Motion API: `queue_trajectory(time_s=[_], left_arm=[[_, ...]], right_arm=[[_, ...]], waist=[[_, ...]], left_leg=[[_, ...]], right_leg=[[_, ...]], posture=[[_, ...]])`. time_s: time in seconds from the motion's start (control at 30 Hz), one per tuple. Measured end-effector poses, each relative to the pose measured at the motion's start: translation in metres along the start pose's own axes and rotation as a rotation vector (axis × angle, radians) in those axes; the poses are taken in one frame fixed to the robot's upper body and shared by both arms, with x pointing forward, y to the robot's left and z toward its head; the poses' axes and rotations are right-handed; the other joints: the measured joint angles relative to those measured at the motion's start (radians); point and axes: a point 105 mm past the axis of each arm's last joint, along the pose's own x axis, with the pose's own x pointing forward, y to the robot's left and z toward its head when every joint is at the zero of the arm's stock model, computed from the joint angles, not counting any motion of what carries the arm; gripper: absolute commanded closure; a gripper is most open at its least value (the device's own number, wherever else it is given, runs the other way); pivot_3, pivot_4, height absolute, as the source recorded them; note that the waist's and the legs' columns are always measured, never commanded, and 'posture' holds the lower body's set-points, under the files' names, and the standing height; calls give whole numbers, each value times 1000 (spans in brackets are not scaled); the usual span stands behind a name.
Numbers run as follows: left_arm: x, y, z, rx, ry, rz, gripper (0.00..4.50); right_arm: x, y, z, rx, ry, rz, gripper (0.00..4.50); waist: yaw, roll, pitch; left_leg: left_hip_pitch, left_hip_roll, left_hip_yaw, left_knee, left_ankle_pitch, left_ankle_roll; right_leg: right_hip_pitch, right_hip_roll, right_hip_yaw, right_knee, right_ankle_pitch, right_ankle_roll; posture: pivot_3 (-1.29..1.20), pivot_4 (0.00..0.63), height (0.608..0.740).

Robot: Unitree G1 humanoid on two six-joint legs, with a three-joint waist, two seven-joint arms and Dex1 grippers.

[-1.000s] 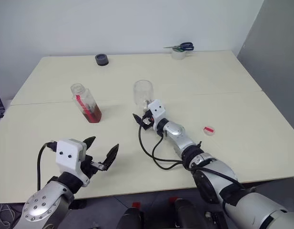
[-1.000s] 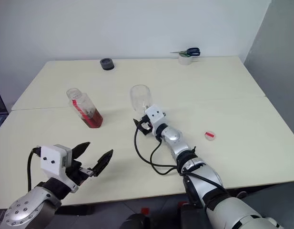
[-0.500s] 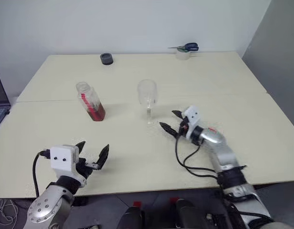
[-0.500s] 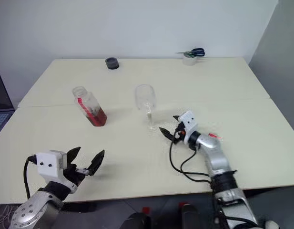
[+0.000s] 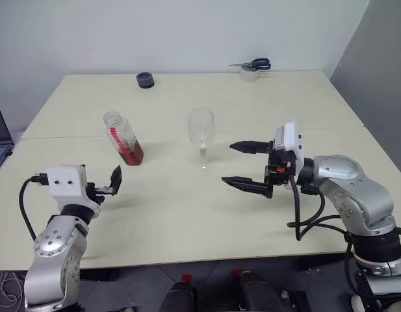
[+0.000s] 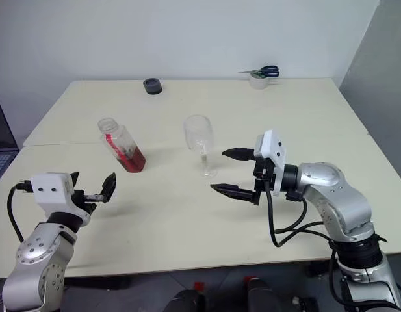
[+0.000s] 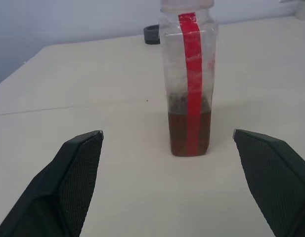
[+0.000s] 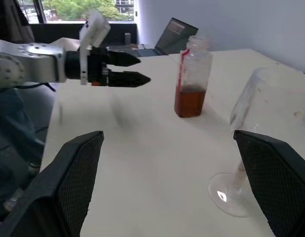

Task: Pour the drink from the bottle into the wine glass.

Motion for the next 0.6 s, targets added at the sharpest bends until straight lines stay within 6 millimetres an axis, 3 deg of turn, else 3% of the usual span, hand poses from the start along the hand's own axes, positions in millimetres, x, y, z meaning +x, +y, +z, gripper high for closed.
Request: queue_trajectory(time_s=[0.33,0.6], left_arm=[[20,-10,11,1,-24,-61,0],[35,-4,17,38,-21,-80,0]], right_arm=[[0,6,15,42,-29,-45,17],[-2,5,12,84,-41,-125,17]], waist=[[1,0,0],[1,0,0]], left_leg=[[-2,0,-2,0,0,-1],[-2,0,-2,0,1,-2]], right_leg=[[-1,-1,0,0,0,0],[-1,-1,0,0,0,0]], posture=[[0,150,740],[0,150,740]])
